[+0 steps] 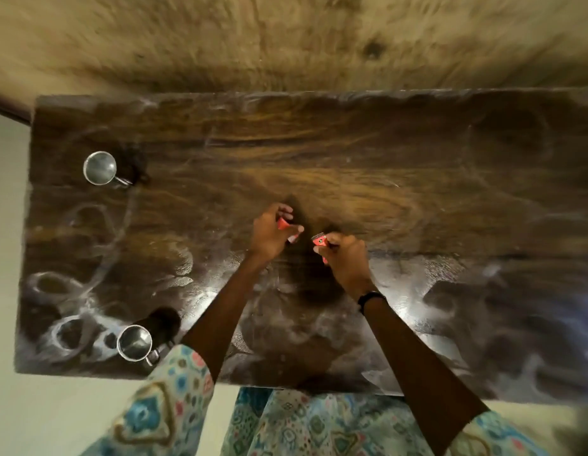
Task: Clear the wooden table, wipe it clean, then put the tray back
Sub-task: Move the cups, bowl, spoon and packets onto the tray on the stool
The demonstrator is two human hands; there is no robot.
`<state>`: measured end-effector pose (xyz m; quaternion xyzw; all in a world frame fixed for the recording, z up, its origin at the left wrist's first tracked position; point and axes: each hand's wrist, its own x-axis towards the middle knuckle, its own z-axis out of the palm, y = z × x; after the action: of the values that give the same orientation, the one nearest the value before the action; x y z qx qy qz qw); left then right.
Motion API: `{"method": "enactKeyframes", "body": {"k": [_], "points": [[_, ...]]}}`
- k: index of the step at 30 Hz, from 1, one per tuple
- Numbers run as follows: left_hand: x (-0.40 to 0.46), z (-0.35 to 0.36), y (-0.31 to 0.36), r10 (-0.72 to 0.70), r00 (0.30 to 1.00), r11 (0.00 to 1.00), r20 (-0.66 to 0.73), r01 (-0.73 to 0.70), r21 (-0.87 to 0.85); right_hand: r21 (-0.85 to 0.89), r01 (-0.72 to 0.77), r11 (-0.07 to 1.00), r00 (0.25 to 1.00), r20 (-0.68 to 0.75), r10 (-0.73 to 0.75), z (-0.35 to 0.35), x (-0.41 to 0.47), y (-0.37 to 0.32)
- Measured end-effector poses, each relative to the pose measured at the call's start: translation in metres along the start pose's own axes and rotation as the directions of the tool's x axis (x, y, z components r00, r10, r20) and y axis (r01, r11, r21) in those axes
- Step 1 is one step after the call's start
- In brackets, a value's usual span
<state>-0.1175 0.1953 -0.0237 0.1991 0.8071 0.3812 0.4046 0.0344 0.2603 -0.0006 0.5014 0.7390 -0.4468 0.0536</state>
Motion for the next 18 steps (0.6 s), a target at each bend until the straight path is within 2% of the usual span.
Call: {"method": "enactKeyframes", "body": {"k": [2,4,8,10,14,18], "points": [[-0.021,0.025,-0.002,-0.060,0.997,0.993,0.054,0.065,-0.100,0.242,-0.015,0.970,0.996,-0.077,0.034,-0.016,-0.008,0.013],[-0.040,0.050,0.003,-0.072,0.986,0.976,0.148,0.100,-0.194,0.315,-0.002,0.949,0.990,-0.131,0.046,-0.033,-0.015,0.024],[-0.072,0.105,0.033,-0.001,0.963,0.968,0.270,0.068,-0.240,0.418,0.011,0.909,0.998,-0.061,0.016,-0.065,-0.029,0.059],[-0.081,0.135,0.050,-0.029,0.975,0.959,0.219,0.089,-0.269,0.461,0.002,0.887,0.996,-0.081,0.040,-0.084,-0.037,0.081],[-0.094,0.200,0.075,-0.237,0.972,0.904,0.006,0.223,-0.365,0.636,-0.056,0.770,0.987,-0.080,0.138,-0.133,-0.053,0.132],[-0.116,0.289,0.110,-0.329,0.944,0.817,-0.031,0.268,-0.510,0.709,-0.028,0.705,0.986,-0.098,0.137,-0.198,-0.073,0.185]]}}
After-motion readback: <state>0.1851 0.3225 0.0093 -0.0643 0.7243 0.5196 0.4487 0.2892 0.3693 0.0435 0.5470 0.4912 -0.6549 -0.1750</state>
